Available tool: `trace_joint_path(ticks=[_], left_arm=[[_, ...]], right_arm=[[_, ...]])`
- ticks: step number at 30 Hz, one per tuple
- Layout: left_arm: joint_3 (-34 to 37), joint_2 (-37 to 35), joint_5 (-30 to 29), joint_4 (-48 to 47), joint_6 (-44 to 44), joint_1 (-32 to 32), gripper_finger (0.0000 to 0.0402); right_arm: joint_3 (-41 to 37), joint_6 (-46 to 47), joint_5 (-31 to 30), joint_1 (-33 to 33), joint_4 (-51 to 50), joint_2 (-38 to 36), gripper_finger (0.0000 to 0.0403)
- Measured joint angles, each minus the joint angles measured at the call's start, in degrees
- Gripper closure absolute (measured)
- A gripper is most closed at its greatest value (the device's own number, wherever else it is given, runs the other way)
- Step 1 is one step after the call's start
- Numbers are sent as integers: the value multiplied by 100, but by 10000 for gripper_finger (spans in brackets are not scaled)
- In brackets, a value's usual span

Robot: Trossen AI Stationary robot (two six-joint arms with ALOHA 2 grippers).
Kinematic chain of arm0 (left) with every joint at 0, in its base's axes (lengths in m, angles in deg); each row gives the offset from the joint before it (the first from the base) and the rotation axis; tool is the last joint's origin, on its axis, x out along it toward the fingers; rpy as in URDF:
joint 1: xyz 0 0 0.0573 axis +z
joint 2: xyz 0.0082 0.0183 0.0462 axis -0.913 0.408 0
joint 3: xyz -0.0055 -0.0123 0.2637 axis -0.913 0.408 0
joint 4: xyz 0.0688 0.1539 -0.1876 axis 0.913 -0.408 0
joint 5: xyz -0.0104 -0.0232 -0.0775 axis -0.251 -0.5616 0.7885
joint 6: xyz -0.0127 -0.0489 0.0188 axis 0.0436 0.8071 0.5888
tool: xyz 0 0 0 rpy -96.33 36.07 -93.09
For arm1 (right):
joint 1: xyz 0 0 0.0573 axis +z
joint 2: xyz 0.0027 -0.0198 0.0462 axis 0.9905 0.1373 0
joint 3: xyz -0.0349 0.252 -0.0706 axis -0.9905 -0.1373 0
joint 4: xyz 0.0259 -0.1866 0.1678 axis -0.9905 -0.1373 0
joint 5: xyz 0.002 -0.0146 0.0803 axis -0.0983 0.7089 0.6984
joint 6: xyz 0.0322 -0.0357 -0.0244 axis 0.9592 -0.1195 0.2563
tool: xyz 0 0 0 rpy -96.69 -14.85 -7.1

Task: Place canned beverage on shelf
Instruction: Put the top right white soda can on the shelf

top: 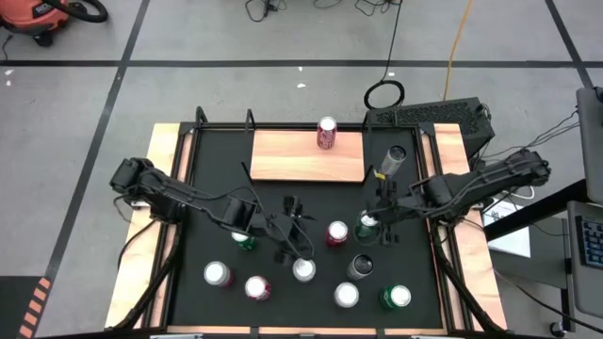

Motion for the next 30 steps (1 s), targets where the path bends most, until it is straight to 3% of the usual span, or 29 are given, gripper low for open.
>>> trace_joint_path(ticks=[9,13,20,25,30], left_arm=[[22,-623,-276,-576,-62,61,27],[261,-967,-242,-503,-746,329,28],[291,-1587,947,-1410,-1505,1522,62],[289,-1910,1229,-1275,-1606,2127,83],[288,-2007,1221,-617,-638,2265,86]], right_arm=[[0,-718,-154,0,956,-19,85],[-2,-1408,-692,-14,1421,-19,85],[0,-2317,-1006,-109,1388,-36,85],[-2,-1711,-953,-337,1376,-21,85],[-2,-577,-835,-431,1553,-12,85]])
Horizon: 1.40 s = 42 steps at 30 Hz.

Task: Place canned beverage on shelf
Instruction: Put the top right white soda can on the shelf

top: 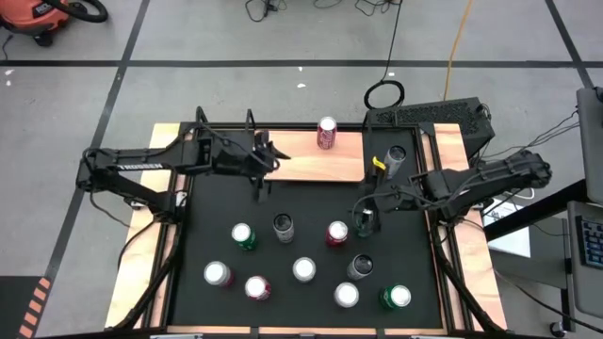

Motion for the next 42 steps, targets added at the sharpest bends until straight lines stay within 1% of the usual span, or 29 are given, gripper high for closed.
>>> trace_joint_path(ticks=[3,7,9,11,14,16,21,23,26,33,37,40,42], left_arm=[[-2,9,-34,53,721,-129,86],[-2,9,-22,66,1974,-357,86],[-11,9,-10,43,2342,-526,86],[-138,15,2,-104,2589,-759,86],[-347,6,19,-271,2618,-1079,86],[-461,7,-93,-424,2643,-1244,86],[-714,9,-83,-1052,3204,-1508,86],[-794,-6,75,-1415,3492,-1571,86],[-935,-46,181,-1722,3888,-1676,86],[-1047,-222,217,-2411,3983,-1889,86],[-1058,-286,145,-2658,3981,-1900,86],[-1058,-278,-101,-2777,3982,-1898,86],[-1053,-277,-218,-2843,4160,-1896,86]], right_arm=[[0,621,8,7,220,0,85],[0,1291,5,13,554,0,85],[0,1621,49,14,699,0,85],[0,1814,230,15,957,0,85],[0,1839,488,17,1295,0,85],[0,1831,606,24,1351,13,85],[0,1702,608,106,1381,141,85],[0,1950,605,133,1440,216,85],[0,2387,603,168,1616,374,85],[11,2355,613,205,2333,713,85],[172,2136,612,203,2170,768,85],[349,1881,611,183,1780,732,85],[501,1766,608,152,1421,690,85]])
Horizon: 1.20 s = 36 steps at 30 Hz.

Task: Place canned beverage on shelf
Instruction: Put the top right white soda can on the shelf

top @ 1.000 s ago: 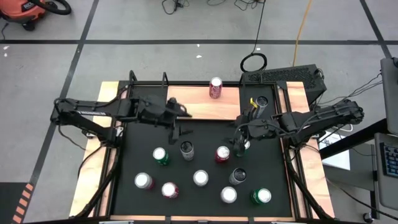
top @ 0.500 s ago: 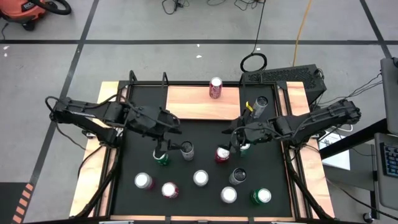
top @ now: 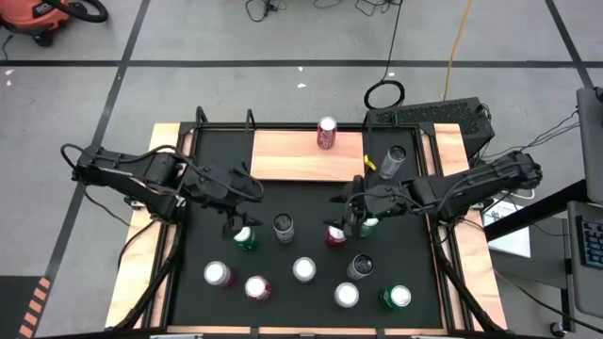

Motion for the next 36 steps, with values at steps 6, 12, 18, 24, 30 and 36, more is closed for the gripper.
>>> trace_joint_path(ticks=[6,12,18,24,30,36], left_arm=[[11,15,-136,-166,852,102,86],[11,15,-198,-314,1475,118,86],[11,15,-464,-621,1620,129,86],[11,15,-465,-943,1624,125,86],[11,15,-567,-1034,1676,125,86],[11,15,-697,-983,2246,125,86]], right_arm=[[478,-342,-40,-319,-1231,-63,85],[970,-502,453,-695,-2238,-61,85],[1127,706,1270,-788,-2980,-61,85],[1127,1815,1650,-782,-3458,-37,85],[1127,1766,1810,-780,-3463,-37,85],[1127,1678,1802,-821,-4016,-37,85]])
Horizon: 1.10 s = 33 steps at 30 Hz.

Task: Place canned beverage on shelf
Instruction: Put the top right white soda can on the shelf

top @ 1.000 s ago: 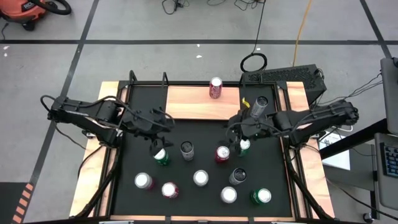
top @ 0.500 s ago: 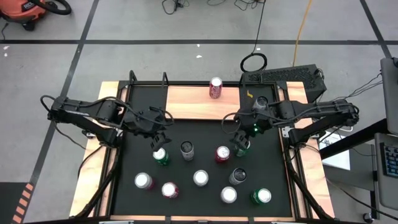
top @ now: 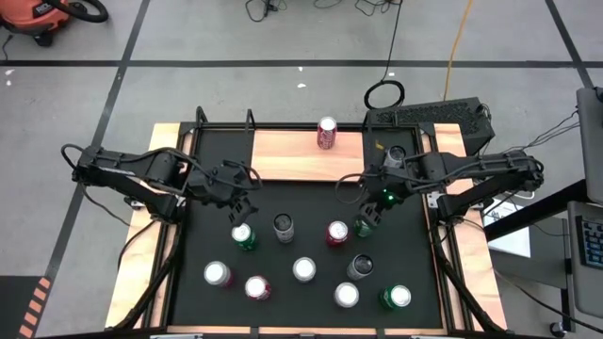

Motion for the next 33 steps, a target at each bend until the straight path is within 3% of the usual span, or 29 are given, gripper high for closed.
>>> trace_joint_path(ticks=[6,11,21,27,33], left_arm=[[0,0,-4,46,384,0,86],[0,0,-4,46,381,0,86],[0,0,-4,52,358,0,86],[0,0,-71,51,63,0,86],[0,0,-122,37,-34,0,86]], right_arm=[[0,-496,-187,-21,-148,-39,85],[0,-383,-338,-178,-205,-37,85],[151,-101,-480,-1479,-1275,-161,85],[668,-334,-938,-2284,-1795,-166,85],[713,-900,-758,-3088,-2146,-97,85]])
